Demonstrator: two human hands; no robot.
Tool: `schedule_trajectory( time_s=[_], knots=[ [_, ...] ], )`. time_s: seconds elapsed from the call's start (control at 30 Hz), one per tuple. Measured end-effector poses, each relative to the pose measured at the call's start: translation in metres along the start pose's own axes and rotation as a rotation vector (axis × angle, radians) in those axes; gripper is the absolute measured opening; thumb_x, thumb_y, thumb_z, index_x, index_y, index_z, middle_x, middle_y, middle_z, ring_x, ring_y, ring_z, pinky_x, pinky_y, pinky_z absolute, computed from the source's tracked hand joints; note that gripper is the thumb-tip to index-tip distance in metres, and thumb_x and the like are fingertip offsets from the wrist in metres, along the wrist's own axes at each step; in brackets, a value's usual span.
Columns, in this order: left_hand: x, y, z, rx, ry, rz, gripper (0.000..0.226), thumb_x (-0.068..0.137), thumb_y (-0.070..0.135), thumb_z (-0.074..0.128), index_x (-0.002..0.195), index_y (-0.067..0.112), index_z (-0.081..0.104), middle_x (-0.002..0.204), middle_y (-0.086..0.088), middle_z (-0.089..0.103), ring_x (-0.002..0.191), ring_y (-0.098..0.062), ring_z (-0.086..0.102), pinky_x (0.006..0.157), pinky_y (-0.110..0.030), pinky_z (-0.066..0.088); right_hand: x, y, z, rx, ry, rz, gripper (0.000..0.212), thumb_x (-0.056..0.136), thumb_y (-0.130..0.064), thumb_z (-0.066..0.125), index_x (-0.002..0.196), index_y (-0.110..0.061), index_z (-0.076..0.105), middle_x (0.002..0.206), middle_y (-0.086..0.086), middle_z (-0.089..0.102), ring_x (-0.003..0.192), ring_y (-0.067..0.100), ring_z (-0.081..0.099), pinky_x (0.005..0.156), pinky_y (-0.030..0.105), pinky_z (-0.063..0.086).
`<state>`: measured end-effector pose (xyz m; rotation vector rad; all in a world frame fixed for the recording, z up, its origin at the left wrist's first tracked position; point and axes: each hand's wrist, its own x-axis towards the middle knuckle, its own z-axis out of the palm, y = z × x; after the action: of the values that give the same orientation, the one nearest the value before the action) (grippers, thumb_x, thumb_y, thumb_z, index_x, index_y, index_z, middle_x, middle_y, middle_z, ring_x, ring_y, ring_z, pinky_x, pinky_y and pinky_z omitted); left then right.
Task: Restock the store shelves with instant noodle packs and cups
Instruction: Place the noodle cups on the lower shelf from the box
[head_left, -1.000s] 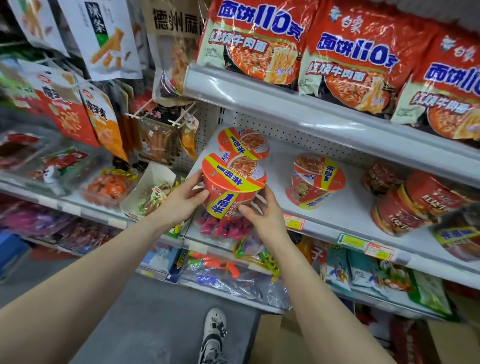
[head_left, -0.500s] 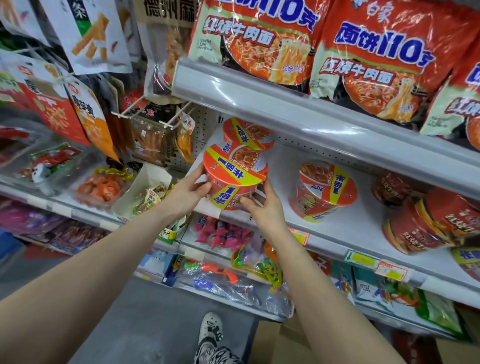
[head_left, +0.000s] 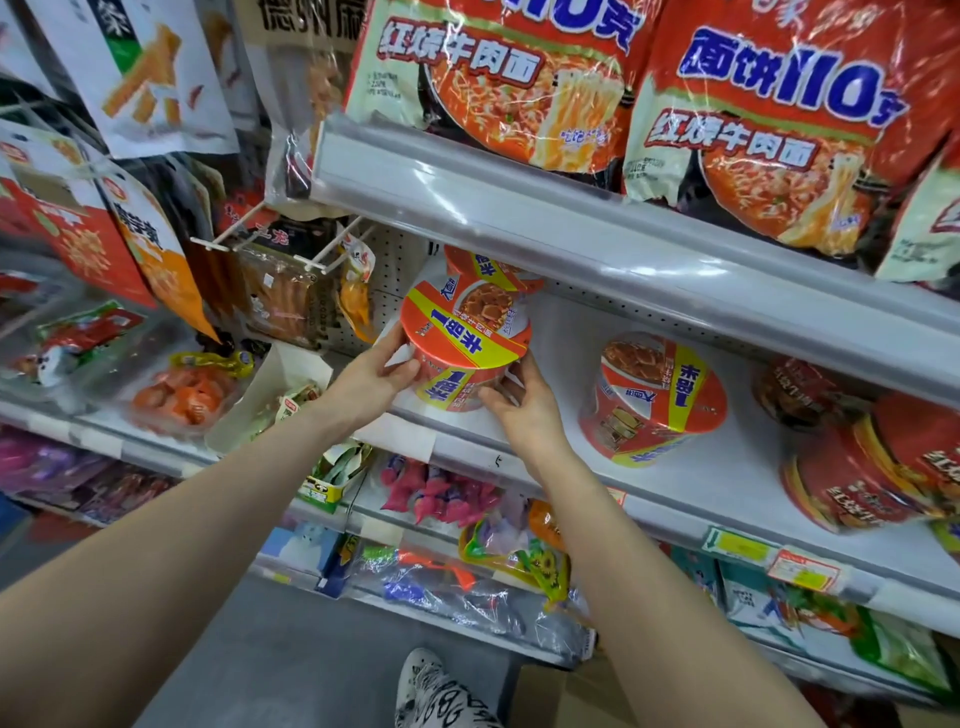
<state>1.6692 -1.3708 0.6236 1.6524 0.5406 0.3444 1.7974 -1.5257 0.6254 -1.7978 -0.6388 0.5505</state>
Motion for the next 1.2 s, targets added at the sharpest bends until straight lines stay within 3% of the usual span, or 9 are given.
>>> schedule_trajectory(
  time_s=[0.1,0.17,0.3,0.47,0.57,0.67,0.9,1.0,1.2],
  knots=[
    [0.007,0.001,0.0,0.022,0.006,0.028,0.059,0.104,0.021,0.048,0.153,0.039,0.022,0.145,0.022,0.042,0.102,0.023,0.053,0.103,-0.016,0.039,0.007,0.001,-0.001,-0.002,-0.002,-0.006,0.066,0.092,-0.003,0.063,0.149,-0.024,0.036,0.127,-0.007,0.058,0.102,-0.008,0.056,0.085,0.004,0.045],
    [0.011,0.001,-0.001,0.043,0.008,0.042,0.06,0.103,0.023,0.049,0.154,0.04,0.021,0.149,0.022,0.038,0.108,0.023,0.047,0.102,-0.012,0.038,0.011,0.001,-0.001,-0.01,0.004,0.002,0.062,0.093,-0.006,0.063,0.147,-0.025,0.039,0.124,-0.011,0.059,0.099,-0.011,0.055,0.085,0.004,0.045],
    [0.014,-0.001,-0.001,0.044,0.015,0.043,0.062,0.102,0.024,0.051,0.154,0.039,0.021,0.149,0.02,0.038,0.132,0.002,0.038,0.105,-0.02,0.033,0.011,0.0,0.002,-0.008,0.017,0.017,0.058,0.095,-0.007,0.061,0.147,-0.025,0.04,0.121,-0.013,0.059,0.099,-0.011,0.055,0.079,0.0,0.042],
    [0.003,-0.008,-0.001,0.058,0.016,0.03,0.059,0.101,0.025,0.053,0.151,0.042,0.025,0.141,0.023,0.041,0.126,0.007,0.04,0.107,-0.022,0.031,-0.003,0.006,0.003,-0.013,0.032,0.014,0.059,0.096,-0.011,0.061,0.148,-0.024,0.038,0.127,-0.014,0.057,0.115,0.001,0.054,0.098,0.018,0.042],
    [-0.003,-0.011,-0.002,0.099,0.016,0.024,0.06,0.099,0.033,0.055,0.148,0.049,0.024,0.142,0.025,0.04,0.137,-0.003,0.034,0.115,-0.035,0.028,-0.009,0.008,0.003,-0.021,0.025,0.026,0.057,0.097,-0.011,0.06,0.148,-0.024,0.038,0.127,-0.013,0.057,0.117,0.003,0.052,0.102,0.024,0.041],
    [-0.01,-0.005,0.002,0.13,0.022,0.033,0.061,0.101,0.027,0.052,0.151,0.044,0.02,0.139,0.022,0.04,0.135,-0.004,0.033,0.114,-0.034,0.028,-0.015,0.004,0.006,-0.026,0.027,0.032,0.055,0.098,-0.013,0.058,0.148,-0.025,0.037,0.128,-0.01,0.057,0.117,0.004,0.051,0.105,0.027,0.041],
    [-0.042,0.015,0.019,0.228,0.05,-0.03,0.063,0.101,0.029,0.05,0.155,0.017,0.02,0.155,-0.004,0.035,0.138,-0.024,0.041,0.109,-0.035,0.032,-0.056,-0.01,-0.002,-0.043,0.066,0.112,0.069,0.1,-0.024,0.056,0.158,-0.02,0.017,0.158,0.004,0.034,0.133,0.012,0.045,0.105,0.028,0.039],
    [-0.064,0.03,0.032,0.235,0.049,-0.024,0.058,0.101,0.024,0.051,0.153,0.015,0.027,0.152,-0.007,0.041,0.135,-0.026,0.045,0.105,-0.032,0.034,-0.083,-0.015,-0.019,-0.037,0.099,0.121,0.063,0.101,-0.021,0.055,0.156,-0.02,0.026,0.157,0.004,0.035,0.123,0.003,0.045,0.099,0.022,0.038],
    [-0.087,0.057,0.074,0.3,0.013,0.076,0.048,0.097,0.021,0.059,0.141,0.012,0.044,0.131,-0.006,0.055,0.114,-0.02,0.055,0.09,-0.028,0.042,-0.137,-0.02,-0.068,-0.017,0.2,0.046,0.053,0.099,-0.015,0.058,0.149,-0.016,0.04,0.15,0.001,0.044,0.136,0.013,0.044,0.101,0.022,0.039]
  ],
)
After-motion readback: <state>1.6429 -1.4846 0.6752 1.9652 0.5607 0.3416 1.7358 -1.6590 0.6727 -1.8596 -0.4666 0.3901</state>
